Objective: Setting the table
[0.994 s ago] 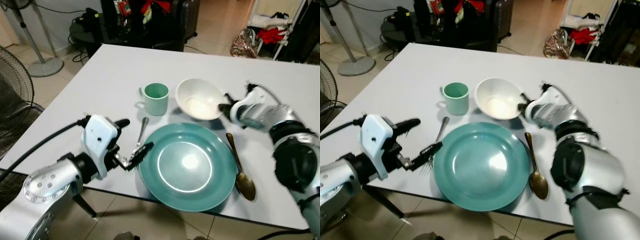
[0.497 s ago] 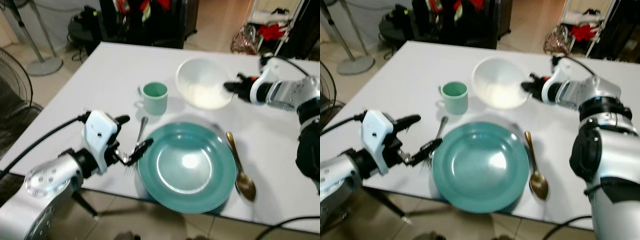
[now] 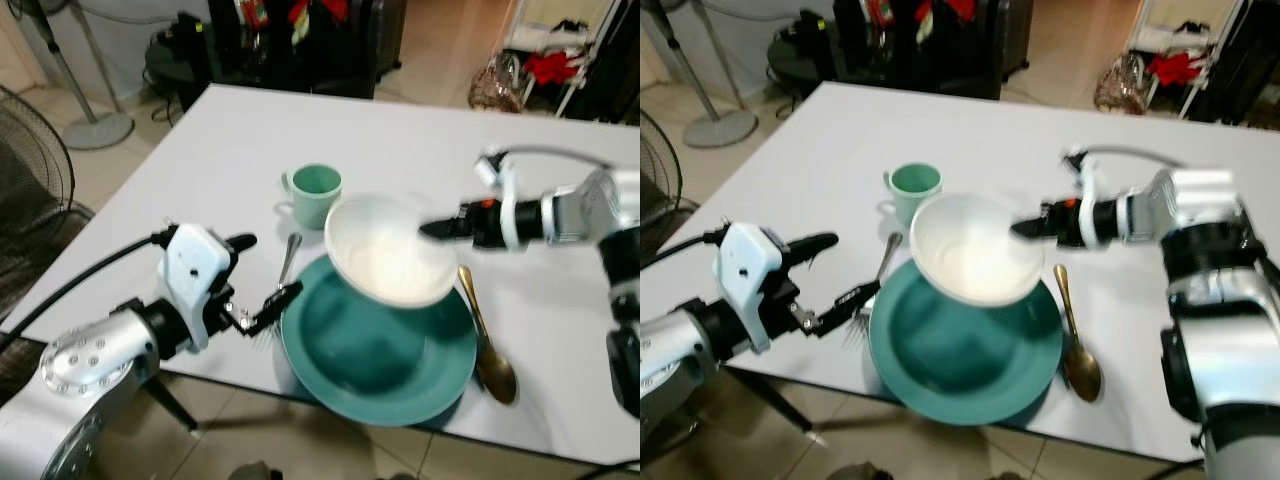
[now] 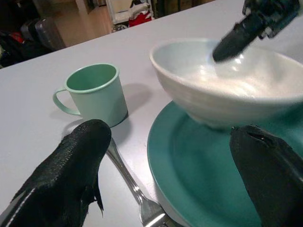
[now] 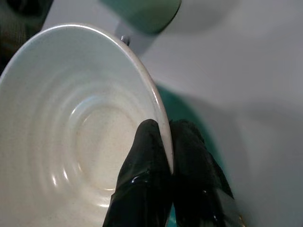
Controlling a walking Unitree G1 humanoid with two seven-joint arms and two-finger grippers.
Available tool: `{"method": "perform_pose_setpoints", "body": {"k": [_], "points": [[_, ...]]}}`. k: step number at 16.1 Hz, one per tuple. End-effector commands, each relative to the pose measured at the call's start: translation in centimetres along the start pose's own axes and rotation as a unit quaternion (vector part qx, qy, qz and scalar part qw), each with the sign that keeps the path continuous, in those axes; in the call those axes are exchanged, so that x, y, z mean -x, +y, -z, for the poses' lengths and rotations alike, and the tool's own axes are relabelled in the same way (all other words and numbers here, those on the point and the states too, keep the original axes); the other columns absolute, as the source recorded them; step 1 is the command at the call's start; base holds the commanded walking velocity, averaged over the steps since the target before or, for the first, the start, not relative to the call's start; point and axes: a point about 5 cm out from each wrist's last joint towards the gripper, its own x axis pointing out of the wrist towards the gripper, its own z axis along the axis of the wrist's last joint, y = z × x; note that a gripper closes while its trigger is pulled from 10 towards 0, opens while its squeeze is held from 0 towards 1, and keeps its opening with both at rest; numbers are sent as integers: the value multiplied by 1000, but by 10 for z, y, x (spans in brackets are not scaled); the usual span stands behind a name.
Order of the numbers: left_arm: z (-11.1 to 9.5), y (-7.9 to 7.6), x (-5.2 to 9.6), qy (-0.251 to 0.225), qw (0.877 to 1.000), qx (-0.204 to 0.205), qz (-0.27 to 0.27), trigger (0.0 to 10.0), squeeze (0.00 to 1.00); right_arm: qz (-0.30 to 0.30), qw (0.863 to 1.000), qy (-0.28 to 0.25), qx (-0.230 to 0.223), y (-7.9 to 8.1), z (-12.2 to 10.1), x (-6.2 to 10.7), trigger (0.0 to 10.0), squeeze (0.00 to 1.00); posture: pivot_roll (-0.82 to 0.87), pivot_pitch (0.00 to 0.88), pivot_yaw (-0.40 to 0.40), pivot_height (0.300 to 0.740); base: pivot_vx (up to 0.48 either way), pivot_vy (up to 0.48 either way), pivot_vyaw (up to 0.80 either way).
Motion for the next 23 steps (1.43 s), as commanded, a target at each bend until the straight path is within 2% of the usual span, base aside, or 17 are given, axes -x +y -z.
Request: {"method": "perform_pose_setpoints", "body": {"k": [1,5,8,10,13,16,23], "points": [[0,-2,2,0,1000,-4,8,10000,0,-16,1000,9,18,9,0,1,0,0,18,41,28,740,0,0,0],[0,-3,3,3,1000,-3,10,10000,0,-16,998,42,32,16,16,-15,0,0,26,43,19,740,0,0,0],[1,-4,4,5,1000,-4,9,10000,0,23,998,49,37,9,25,-23,0,0,30,43,17,740,0,0,0],[1,-3,3,6,1000,-4,5,10000,0,47,998,34,10,0,25,-26,0,0,29,43,20,740,0,0,0],[1,-2,3,5,1000,-5,3,10000,0,90,995,8,-29,-17,24,-25,0,0,30,48,22,740,0,0,0],[1,-2,3,7,1000,-5,5,10000,0,117,992,-15,-42,-26,21,-19,0,0,32,49,27,740,0,0,0],[1,0,2,7,1000,-7,3,10000,0,153,985,-61,-42,-36,6,-10,0,0,36,52,26,740,0,0,0]]}}
